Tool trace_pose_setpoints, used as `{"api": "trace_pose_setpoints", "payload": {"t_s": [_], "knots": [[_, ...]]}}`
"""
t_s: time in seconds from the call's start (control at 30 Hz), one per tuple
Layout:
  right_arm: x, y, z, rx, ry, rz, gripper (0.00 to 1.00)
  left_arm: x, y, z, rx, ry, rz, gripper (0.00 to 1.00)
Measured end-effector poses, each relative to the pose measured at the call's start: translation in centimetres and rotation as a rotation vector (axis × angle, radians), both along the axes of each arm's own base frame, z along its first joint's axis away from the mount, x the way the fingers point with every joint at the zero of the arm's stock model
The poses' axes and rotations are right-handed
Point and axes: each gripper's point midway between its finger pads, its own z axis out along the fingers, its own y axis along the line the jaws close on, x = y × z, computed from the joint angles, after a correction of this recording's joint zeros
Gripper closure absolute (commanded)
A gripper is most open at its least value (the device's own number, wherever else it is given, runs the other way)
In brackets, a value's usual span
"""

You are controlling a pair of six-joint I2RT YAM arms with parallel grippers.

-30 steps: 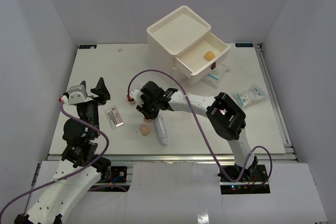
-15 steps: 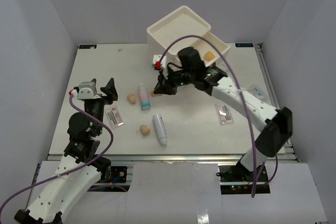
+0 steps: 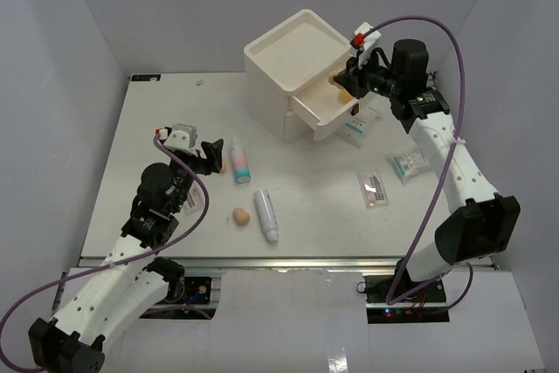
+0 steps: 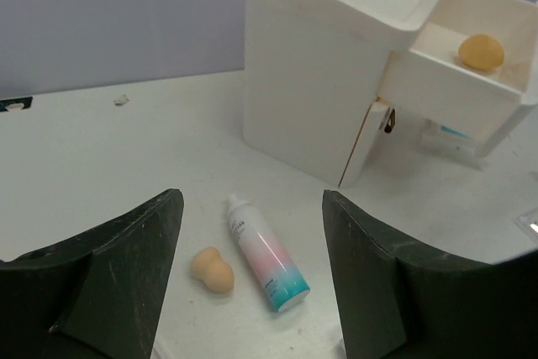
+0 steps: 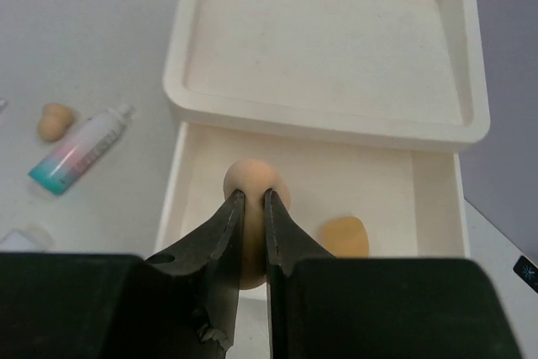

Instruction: Organize the makeup

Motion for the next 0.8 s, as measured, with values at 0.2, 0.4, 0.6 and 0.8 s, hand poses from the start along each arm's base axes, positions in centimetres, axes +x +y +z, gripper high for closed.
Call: {"api": "trace_pose_setpoints", "payload": {"t_s": [0.2, 0.4, 0.6, 0.8], "knots": [[5.3, -0.9, -5.5, -0.068, 0.083, -0.134, 0.40, 0.1, -0.9, -1.1, 0.010, 0.038, -0.043, 0.21], [6.3, -2.2, -6.3, -0.093, 0.094, -0.201, 0.31, 0.2, -1.7, -1.5, 0.012, 0.056, -0.079, 0.23], [1.7, -3.0, -1.9, -0.011, 0.028, -0.138, 0.30, 0.3, -3.1, -2.7, -0.018, 0.138, -0.133, 0.35], [-11.2, -1.0, 0.8, 0.096, -0.067, 0.253, 0.32, -0.6, -4.5, -5.0, -0.123, 0.373, -0.161, 0.64]]}}
